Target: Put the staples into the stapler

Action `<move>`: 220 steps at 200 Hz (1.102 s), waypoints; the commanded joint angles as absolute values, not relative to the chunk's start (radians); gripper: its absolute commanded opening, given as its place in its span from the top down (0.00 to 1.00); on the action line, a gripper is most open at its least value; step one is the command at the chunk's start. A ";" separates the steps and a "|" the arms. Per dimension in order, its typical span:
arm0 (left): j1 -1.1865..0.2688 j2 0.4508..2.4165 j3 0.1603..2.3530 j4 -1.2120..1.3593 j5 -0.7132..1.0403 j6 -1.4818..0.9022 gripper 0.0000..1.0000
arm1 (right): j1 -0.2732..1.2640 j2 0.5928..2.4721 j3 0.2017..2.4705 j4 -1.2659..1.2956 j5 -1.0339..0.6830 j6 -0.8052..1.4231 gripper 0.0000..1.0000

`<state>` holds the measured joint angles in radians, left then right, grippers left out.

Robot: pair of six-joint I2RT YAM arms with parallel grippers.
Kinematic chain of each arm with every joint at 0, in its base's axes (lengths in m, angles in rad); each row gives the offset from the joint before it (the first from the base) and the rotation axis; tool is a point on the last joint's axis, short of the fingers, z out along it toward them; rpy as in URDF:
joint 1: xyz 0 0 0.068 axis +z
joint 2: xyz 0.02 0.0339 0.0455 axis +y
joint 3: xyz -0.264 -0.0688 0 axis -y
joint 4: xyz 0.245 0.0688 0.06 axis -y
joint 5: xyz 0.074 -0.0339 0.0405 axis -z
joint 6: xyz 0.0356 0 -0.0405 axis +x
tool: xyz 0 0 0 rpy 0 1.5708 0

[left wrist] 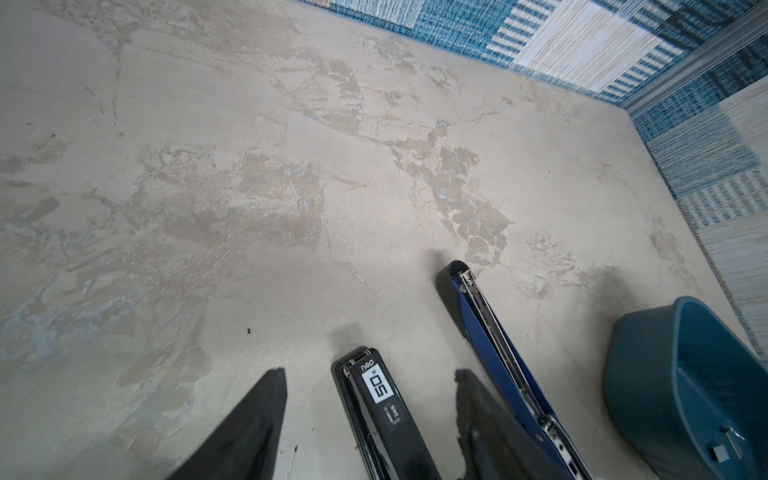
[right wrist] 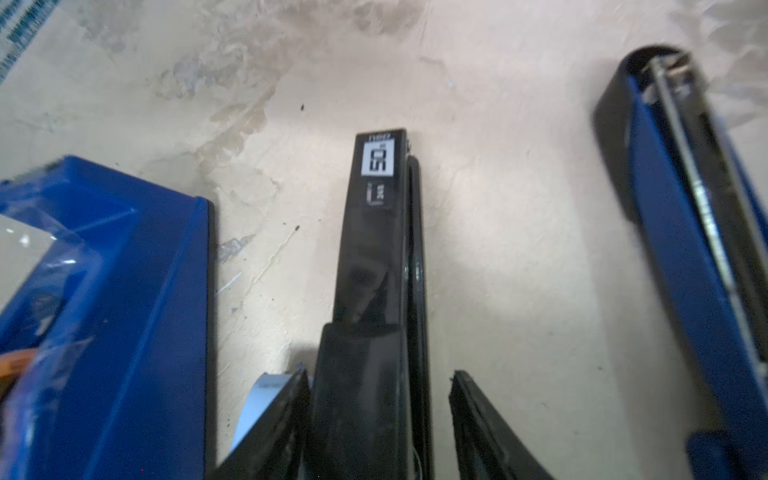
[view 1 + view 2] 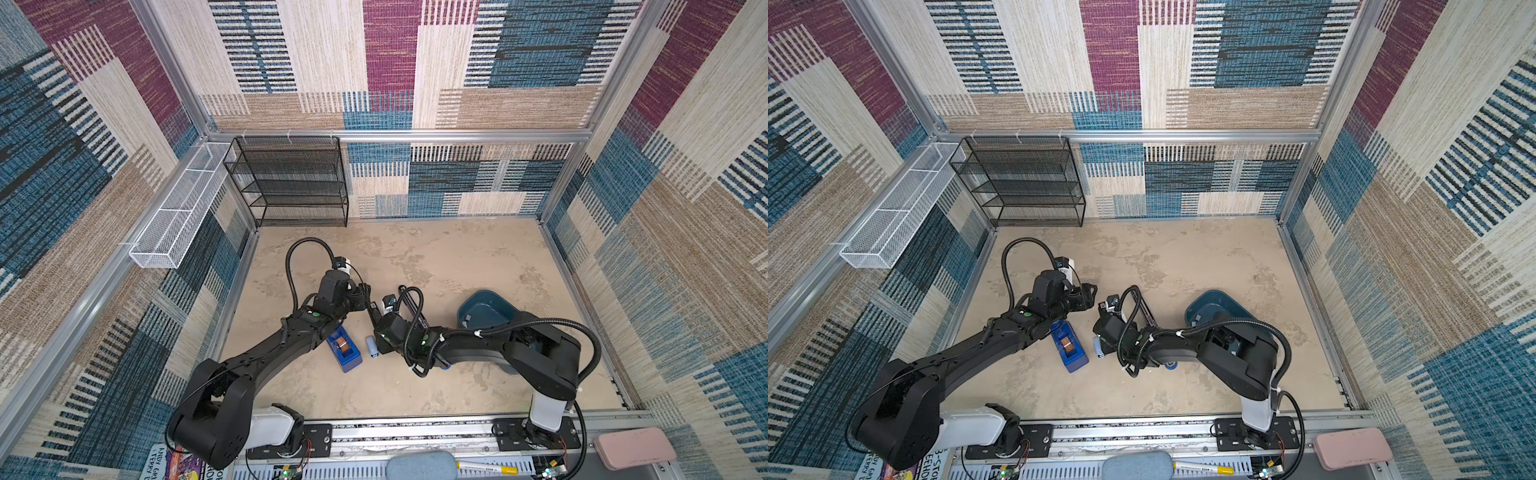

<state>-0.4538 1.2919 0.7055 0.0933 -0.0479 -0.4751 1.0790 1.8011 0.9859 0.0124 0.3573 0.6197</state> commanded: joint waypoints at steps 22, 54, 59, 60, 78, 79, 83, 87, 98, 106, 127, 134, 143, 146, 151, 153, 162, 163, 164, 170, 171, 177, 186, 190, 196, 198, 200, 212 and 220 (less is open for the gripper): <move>-0.462 1.220 0.626 0.280 -0.025 -0.439 0.25 | 1.080 1.606 0.909 -0.032 0.464 0.609 0.29; -0.470 1.243 0.671 0.238 0.038 -0.419 0.27 | 1.073 1.453 0.819 -0.083 0.605 0.610 0.20; -0.472 1.251 0.679 0.233 0.052 -0.419 0.27 | 1.066 1.438 0.815 -0.101 0.617 0.610 0.20; -0.472 1.253 0.681 0.233 0.055 -0.419 0.27 | 1.066 1.436 0.814 -0.106 0.617 0.611 0.20; -0.472 1.283 0.701 0.227 0.099 -0.422 0.28 | 1.043 1.395 0.787 -0.159 0.634 0.614 0.20; -0.472 1.285 0.702 0.225 0.101 -0.422 0.28 | 1.042 1.393 0.785 -0.161 0.634 0.614 0.20; -0.472 1.291 0.708 0.221 0.105 -0.423 0.28 | 1.038 1.383 0.774 -0.169 0.639 0.620 0.20; -0.472 1.296 0.712 0.219 0.107 -0.423 0.28 | 1.033 1.373 0.763 -0.174 0.642 0.625 0.20; -0.472 1.304 0.718 0.216 0.118 -0.424 0.28 | 1.018 1.335 0.725 -0.181 0.646 0.641 0.20; -0.472 1.309 0.720 0.221 0.131 -0.426 0.28 | 1.007 1.299 0.692 -0.183 0.644 0.653 0.20; -0.472 1.329 0.734 0.214 0.159 -0.432 0.28 | 0.968 1.193 0.597 -0.147 0.587 0.658 0.20; -0.472 1.336 0.740 0.209 0.162 -0.434 0.28 | 0.959 1.158 0.570 -0.140 0.573 0.658 0.20; -0.472 1.348 0.749 0.202 0.168 -0.435 0.28 | 0.954 1.120 0.539 -0.135 0.559 0.659 0.20; -0.472 1.351 0.752 0.199 0.169 -0.434 0.28 | 0.953 1.107 0.528 -0.134 0.554 0.658 0.19; -0.472 1.357 0.758 0.196 0.174 -0.434 0.28 | 0.953 1.087 0.508 -0.126 0.545 0.657 0.19; -0.472 1.360 0.759 0.194 0.175 -0.435 0.28 | 0.952 1.080 0.499 -0.121 0.539 0.656 0.19; -0.472 1.371 0.769 0.186 0.182 -0.434 0.28 | 0.950 1.047 0.461 -0.092 0.508 0.645 0.19; -0.471 1.372 0.769 0.184 0.182 -0.435 0.28 | 0.950 1.044 0.457 -0.087 0.505 0.644 0.19; -0.471 1.374 0.771 0.183 0.182 -0.436 0.28 | 0.951 1.041 0.453 -0.084 0.501 0.643 0.19; -0.472 1.380 0.778 0.176 0.186 -0.438 0.28 | 0.951 1.022 0.429 -0.060 0.473 0.632 0.20; -0.472 1.383 0.779 0.175 0.187 -0.439 0.28 | 0.950 1.020 0.425 -0.056 0.469 0.630 0.20; -0.472 1.389 0.782 0.174 0.192 -0.441 0.28 | 0.949 1.004 0.404 -0.032 0.441 0.620 0.21; -0.472 1.400 0.787 0.179 0.203 -0.444 0.28 | 0.949 0.986 0.376 0.007 0.392 0.602 0.23; -0.472 1.404 0.789 0.178 0.207 -0.444 0.28 | 0.949 0.981 0.365 0.023 0.372 0.594 0.24; -0.472 1.413 0.795 0.174 0.215 -0.443 0.28 | 0.949 0.974 0.353 0.041 0.348 0.586 0.26; -0.472 1.416 0.798 0.174 0.217 -0.442 0.28 | 0.949 0.973 0.349 0.045 0.340 0.583 0.27; -0.472 1.418 0.799 0.171 0.219 -0.441 0.28 | 0.950 0.972 0.346 0.049 0.334 0.582 0.27; -0.472 1.436 0.815 0.160 0.232 -0.439 0.28 | 0.950 0.969 0.331 0.061 0.310 0.577 0.29; -0.472 1.447 0.829 0.150 0.242 -0.441 0.28 | 0.950 0.973 0.323 0.058 0.306 0.577 0.30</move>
<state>-0.4732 1.4235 0.7971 0.1669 0.1944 -0.4419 0.9489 0.9768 0.3428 -0.0338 0.3916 0.6044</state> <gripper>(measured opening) 0.723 0.716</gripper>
